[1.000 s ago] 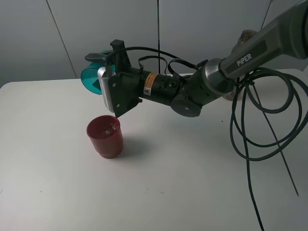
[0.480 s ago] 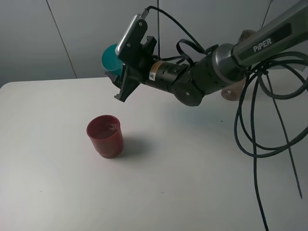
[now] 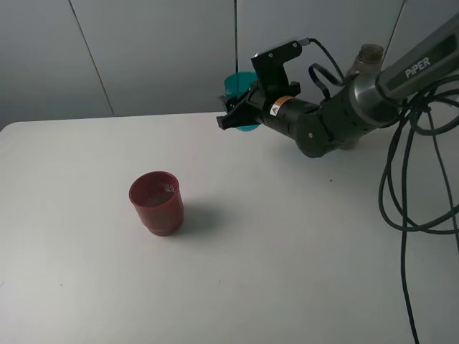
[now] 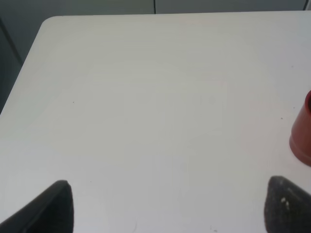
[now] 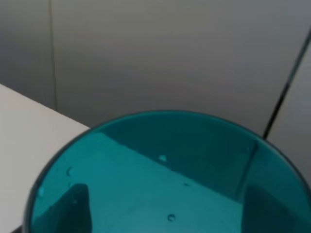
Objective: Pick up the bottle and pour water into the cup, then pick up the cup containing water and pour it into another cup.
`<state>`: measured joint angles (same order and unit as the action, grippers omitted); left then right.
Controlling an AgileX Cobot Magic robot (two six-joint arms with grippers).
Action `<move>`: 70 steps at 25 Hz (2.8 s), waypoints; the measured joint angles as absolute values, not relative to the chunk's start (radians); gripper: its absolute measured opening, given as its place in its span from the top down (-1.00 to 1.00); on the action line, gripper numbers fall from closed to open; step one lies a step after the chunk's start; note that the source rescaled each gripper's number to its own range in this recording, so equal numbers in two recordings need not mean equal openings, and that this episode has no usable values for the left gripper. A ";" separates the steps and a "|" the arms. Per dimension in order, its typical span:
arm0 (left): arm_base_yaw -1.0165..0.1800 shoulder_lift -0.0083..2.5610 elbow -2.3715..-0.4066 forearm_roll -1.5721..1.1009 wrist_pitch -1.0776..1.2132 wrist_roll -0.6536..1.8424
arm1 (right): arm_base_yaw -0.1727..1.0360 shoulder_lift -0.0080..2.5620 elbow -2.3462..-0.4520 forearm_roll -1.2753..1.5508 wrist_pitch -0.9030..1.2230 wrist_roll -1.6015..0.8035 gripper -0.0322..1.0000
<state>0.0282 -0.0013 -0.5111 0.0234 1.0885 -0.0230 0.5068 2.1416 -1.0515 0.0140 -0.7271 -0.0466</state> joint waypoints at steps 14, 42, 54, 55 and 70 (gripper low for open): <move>0.028 -0.001 -0.511 0.023 1.088 -0.023 | 0.470 2.360 -1.045 0.018 -1.002 0.050 0.86; 0.028 -0.001 -0.511 0.023 1.088 -0.023 | 0.470 2.378 -1.045 0.042 -0.895 0.000 -0.94; 0.028 -0.001 -0.511 0.023 1.088 -0.023 | 0.470 2.079 -0.911 -0.033 -0.508 -0.008 -0.95; 0.028 -0.001 -0.511 0.023 1.088 -0.023 | 0.470 2.037 -0.887 -0.033 -0.477 -0.010 -0.95; 0.028 -0.001 -0.511 0.023 1.088 -0.023 | 0.470 1.167 -0.772 -0.034 0.498 0.014 -0.95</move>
